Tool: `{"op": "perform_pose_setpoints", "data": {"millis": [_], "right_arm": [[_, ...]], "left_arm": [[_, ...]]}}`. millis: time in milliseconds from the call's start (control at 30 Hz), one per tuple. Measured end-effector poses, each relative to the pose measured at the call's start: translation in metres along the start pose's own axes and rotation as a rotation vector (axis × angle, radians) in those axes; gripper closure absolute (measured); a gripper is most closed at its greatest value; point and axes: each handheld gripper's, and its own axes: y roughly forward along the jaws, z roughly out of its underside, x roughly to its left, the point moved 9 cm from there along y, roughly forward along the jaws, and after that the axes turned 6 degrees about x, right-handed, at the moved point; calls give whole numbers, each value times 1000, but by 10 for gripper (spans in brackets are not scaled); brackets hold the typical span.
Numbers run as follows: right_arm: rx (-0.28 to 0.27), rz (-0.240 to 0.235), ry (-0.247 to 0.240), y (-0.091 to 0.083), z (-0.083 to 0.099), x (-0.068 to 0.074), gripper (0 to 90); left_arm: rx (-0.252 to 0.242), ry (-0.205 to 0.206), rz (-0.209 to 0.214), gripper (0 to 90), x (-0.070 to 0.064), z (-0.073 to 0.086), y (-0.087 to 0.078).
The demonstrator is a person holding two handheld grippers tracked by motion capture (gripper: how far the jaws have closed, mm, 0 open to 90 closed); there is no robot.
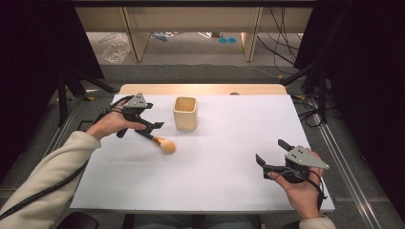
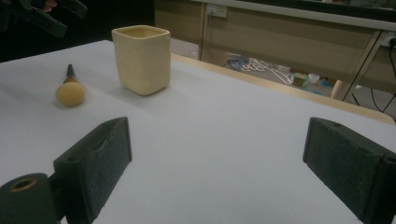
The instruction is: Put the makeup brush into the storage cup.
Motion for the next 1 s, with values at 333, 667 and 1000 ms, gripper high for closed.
{"op": "perform_pose_setpoints", "data": {"millis": [333, 667, 1000], "right_arm": [[0, -4, 2, 0, 0, 0, 89], [16, -7, -2, -1, 1, 0, 89], [4, -5, 1, 1, 1, 0, 89]], "left_arm": [[118, 88, 38, 105, -1, 12, 5], [247, 199, 105, 124, -11, 25, 9], [368, 279, 154, 135, -15, 38, 12]]}}
